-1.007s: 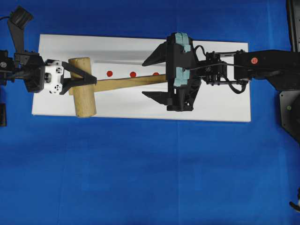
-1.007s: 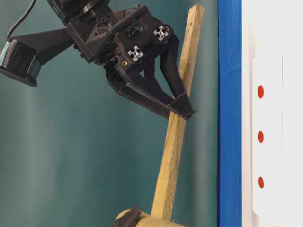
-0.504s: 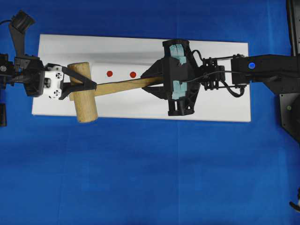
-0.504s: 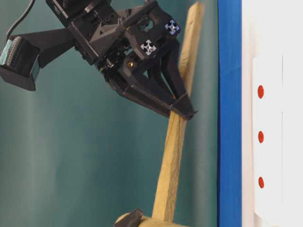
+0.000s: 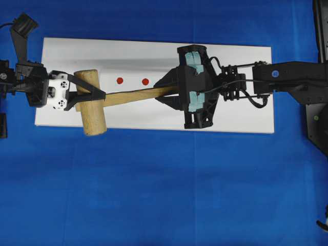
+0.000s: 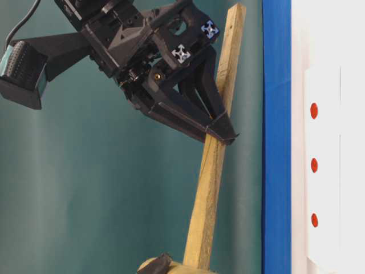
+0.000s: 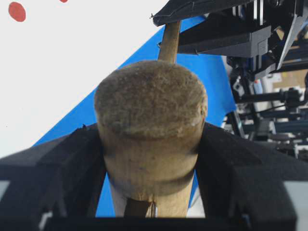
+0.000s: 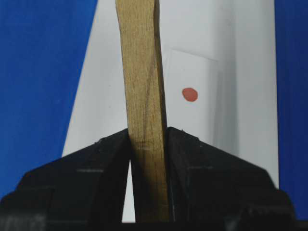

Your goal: Hit the mark with a hammer.

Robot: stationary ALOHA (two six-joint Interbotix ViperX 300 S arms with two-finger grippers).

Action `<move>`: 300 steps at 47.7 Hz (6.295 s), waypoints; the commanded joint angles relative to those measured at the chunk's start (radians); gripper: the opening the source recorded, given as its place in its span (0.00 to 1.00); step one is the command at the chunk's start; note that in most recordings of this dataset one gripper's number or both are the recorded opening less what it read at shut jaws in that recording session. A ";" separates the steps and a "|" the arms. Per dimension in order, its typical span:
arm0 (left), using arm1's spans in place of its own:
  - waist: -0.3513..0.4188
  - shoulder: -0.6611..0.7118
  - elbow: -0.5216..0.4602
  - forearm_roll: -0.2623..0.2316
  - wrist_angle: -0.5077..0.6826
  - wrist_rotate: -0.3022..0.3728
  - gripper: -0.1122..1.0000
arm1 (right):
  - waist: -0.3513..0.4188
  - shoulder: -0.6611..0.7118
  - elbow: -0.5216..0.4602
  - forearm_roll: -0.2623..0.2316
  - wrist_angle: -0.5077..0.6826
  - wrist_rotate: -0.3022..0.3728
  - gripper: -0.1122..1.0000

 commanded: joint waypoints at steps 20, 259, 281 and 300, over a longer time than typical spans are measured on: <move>-0.005 -0.006 -0.032 0.003 -0.028 0.009 0.53 | 0.003 -0.011 -0.025 0.003 -0.018 0.014 0.18; 0.054 -0.301 0.124 0.006 0.078 1.169 0.84 | 0.354 0.270 0.092 0.413 -0.310 0.135 0.90; 0.048 -0.311 0.124 0.006 0.101 1.155 0.84 | 0.264 -0.011 0.018 0.365 0.011 0.014 0.85; 0.048 -0.313 0.126 0.006 0.101 1.157 0.84 | 0.158 -0.051 0.008 0.296 0.072 0.009 0.85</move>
